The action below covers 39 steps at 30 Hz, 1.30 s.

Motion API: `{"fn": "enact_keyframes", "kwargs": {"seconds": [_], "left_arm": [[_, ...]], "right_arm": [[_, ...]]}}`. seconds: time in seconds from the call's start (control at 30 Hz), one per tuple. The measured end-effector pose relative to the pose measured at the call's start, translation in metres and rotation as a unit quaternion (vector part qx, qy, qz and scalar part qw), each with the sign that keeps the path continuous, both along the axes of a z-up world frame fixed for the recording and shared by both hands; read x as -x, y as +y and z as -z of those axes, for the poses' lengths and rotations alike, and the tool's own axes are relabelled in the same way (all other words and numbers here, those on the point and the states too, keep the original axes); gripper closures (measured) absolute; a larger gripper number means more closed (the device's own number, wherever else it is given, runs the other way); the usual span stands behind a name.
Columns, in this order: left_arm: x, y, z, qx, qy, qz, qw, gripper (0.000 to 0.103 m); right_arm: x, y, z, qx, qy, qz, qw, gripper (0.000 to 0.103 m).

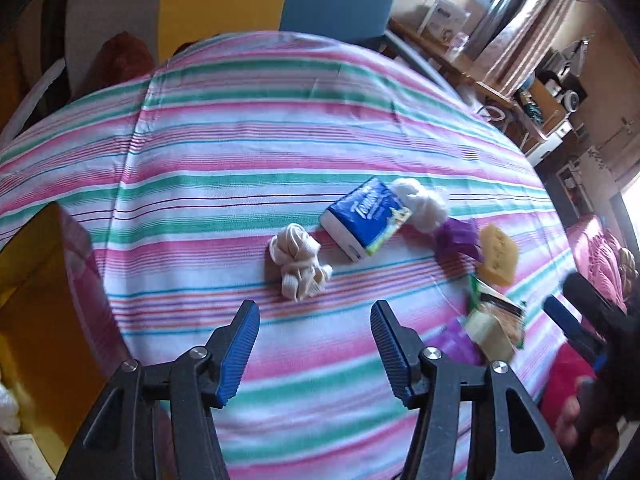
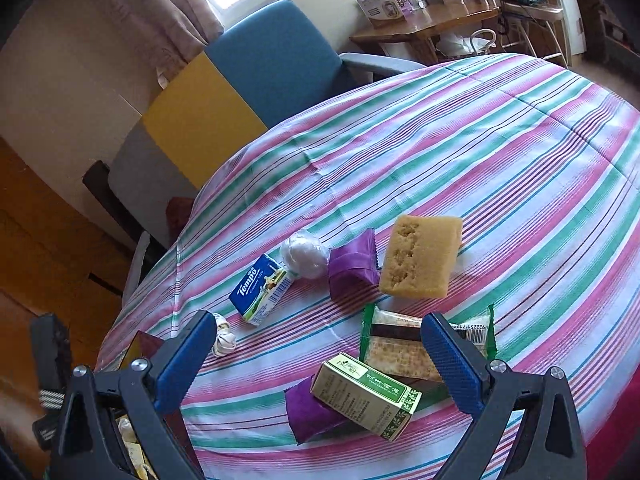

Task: Organize objects
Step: 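Grasp the white knotted cloth with the left tool, then lift the knotted cloth with left tool while right tool approaches the green box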

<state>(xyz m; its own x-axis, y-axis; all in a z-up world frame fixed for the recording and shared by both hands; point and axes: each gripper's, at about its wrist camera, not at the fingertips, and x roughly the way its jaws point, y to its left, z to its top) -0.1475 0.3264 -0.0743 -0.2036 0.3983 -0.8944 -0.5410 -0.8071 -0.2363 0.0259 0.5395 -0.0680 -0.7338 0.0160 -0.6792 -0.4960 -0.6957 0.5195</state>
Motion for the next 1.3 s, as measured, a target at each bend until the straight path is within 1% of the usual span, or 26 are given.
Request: {"fn": "enact_keyframes", "kwargs": {"seconds": [0.07, 0.17, 0.27, 0.3, 0.33, 0.37, 0.4, 0.47, 0.53, 0.7, 0.97, 1.03, 1.1, 1.13, 1.17, 1.2, 1.3], "left_arm": [[0.012, 0.011, 0.012, 0.008, -0.010, -0.009, 0.9999, 0.045], [0.024, 0.024, 0.024, 0.019, -0.007, -0.015, 0.9997, 0.045], [0.033, 0.035, 0.036, 0.030, -0.015, -0.022, 0.9992, 0.046], [0.036, 0.037, 0.043, 0.036, -0.021, -0.025, 0.9988, 0.053], [0.037, 0.038, 0.047, 0.042, -0.016, -0.029, 0.9986, 0.061], [0.036, 0.037, 0.046, 0.044, 0.002, -0.034, 0.9985, 0.066], [0.035, 0.038, 0.046, 0.049, 0.009, -0.033, 0.9982, 0.069], [0.033, 0.035, 0.044, 0.042, 0.004, -0.030, 0.9987, 0.072], [0.027, 0.030, 0.040, 0.036, -0.003, -0.023, 0.9991, 0.072], [-0.004, 0.016, 0.020, 0.010, 0.010, 0.004, 0.9999, 0.072], [-0.056, -0.012, -0.003, -0.008, 0.023, 0.040, 0.9989, 0.072], [-0.065, -0.019, -0.009, -0.012, 0.032, 0.045, 0.9984, 0.072], [-0.072, -0.025, -0.015, -0.019, 0.037, 0.048, 0.9980, 0.072], [-0.075, -0.027, -0.019, -0.021, 0.039, 0.051, 0.9977, 0.072], [-0.079, -0.031, -0.022, -0.024, 0.043, 0.053, 0.9974, 0.072], [-0.082, -0.034, -0.025, -0.027, 0.044, 0.054, 0.9972, 0.072], [-0.088, -0.041, -0.030, -0.036, 0.043, 0.055, 0.9969, 0.072]], "right_arm": [[0.002, 0.000, 0.001, 0.004, 0.000, -0.004, 1.000, 0.000], [0.004, 0.000, 0.002, 0.008, 0.000, -0.009, 1.000, 0.000], [0.006, 0.000, 0.003, 0.011, 0.000, -0.014, 1.000, 0.000], [0.006, 0.000, 0.003, 0.010, 0.001, -0.015, 1.000, 0.000], [0.006, 0.000, 0.003, 0.009, 0.000, -0.016, 1.000, 0.000], [0.007, 0.000, 0.003, 0.008, 0.000, -0.016, 1.000, 0.000], [0.007, 0.001, 0.003, 0.007, -0.001, -0.015, 1.000, 0.000], [0.007, 0.002, 0.003, 0.006, -0.002, -0.012, 1.000, 0.000], [0.007, 0.002, 0.004, 0.004, -0.004, -0.012, 1.000, 0.000], [0.008, 0.002, 0.005, -0.001, -0.014, -0.012, 1.000, 0.000], [0.013, 0.001, 0.013, 0.006, -0.038, -0.022, 0.999, 0.001], [0.014, -0.001, 0.015, 0.004, -0.047, -0.026, 0.999, 0.006], [0.016, -0.001, 0.020, 0.008, -0.060, -0.029, 0.998, 0.018], [0.016, -0.001, 0.022, 0.012, -0.067, -0.030, 0.997, 0.021], [0.017, -0.001, 0.025, 0.015, -0.073, -0.034, 0.997, 0.027], [0.018, -0.003, 0.027, 0.016, -0.078, -0.039, 0.996, 0.031], [0.024, -0.012, 0.031, 0.006, -0.097, -0.063, 0.993, 0.037]]}}
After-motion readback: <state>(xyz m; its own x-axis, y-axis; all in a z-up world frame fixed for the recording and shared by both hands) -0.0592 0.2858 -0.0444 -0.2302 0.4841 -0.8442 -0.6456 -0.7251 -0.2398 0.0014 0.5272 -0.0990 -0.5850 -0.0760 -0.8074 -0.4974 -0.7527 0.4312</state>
